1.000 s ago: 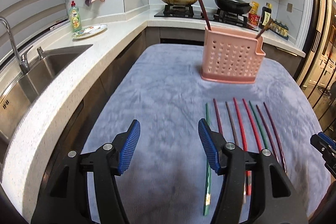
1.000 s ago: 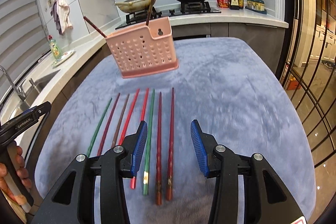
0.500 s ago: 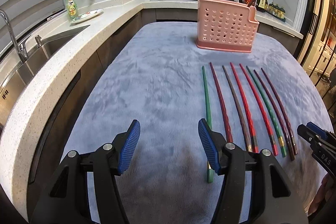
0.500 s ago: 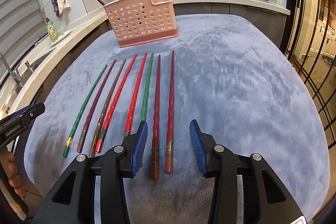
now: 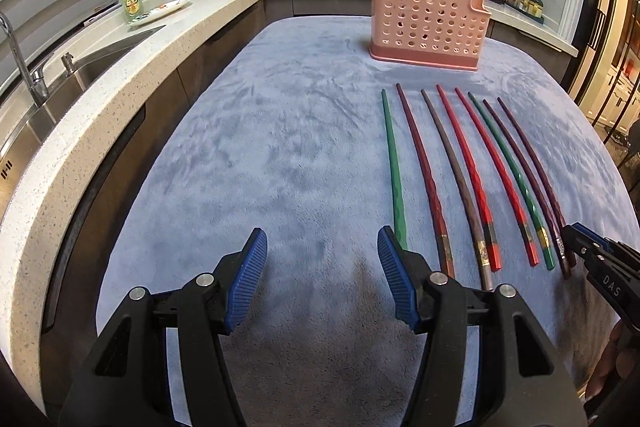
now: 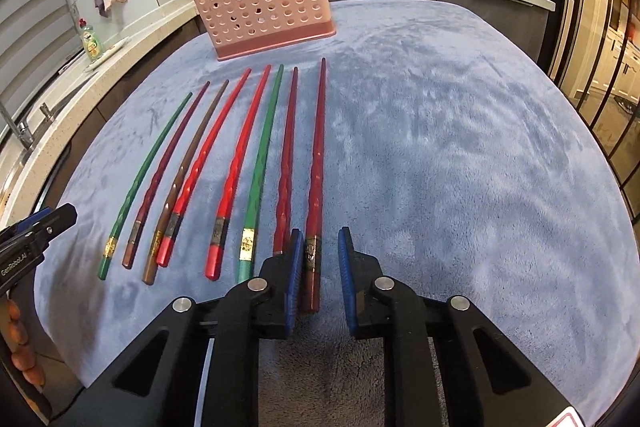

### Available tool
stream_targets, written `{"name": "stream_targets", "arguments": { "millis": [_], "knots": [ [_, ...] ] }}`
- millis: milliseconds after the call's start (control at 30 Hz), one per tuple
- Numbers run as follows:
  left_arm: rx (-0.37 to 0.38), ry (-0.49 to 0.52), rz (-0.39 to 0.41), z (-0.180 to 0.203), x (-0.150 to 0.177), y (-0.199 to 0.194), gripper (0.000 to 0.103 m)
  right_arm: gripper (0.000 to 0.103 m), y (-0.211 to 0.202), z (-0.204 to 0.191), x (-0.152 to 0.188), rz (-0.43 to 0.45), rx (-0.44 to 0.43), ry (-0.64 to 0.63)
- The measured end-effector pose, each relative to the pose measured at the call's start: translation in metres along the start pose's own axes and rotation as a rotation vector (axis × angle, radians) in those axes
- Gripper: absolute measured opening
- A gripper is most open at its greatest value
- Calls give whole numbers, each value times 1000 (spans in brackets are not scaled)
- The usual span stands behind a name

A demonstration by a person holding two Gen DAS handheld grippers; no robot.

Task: Organize utensils
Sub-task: 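Grasp a dark red chopstick with the right tool while the left tool grasps the green chopstick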

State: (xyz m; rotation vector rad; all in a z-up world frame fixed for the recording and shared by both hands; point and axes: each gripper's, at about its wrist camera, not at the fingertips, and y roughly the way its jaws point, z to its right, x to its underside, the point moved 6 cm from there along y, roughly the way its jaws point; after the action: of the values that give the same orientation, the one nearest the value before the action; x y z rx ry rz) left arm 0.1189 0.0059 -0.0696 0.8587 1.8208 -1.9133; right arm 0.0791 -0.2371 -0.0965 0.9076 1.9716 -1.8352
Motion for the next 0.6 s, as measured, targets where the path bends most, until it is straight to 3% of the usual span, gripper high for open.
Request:
{"name": "stream_targets", "arguments": {
  "millis": [267, 600],
  "knots": [
    [28, 6, -41, 8, 11, 8, 55, 7, 0, 5, 1, 3, 5, 13],
    [72, 13, -80, 22, 24, 17, 54, 7, -4, 13, 4, 7, 10, 30]
  ]
}}
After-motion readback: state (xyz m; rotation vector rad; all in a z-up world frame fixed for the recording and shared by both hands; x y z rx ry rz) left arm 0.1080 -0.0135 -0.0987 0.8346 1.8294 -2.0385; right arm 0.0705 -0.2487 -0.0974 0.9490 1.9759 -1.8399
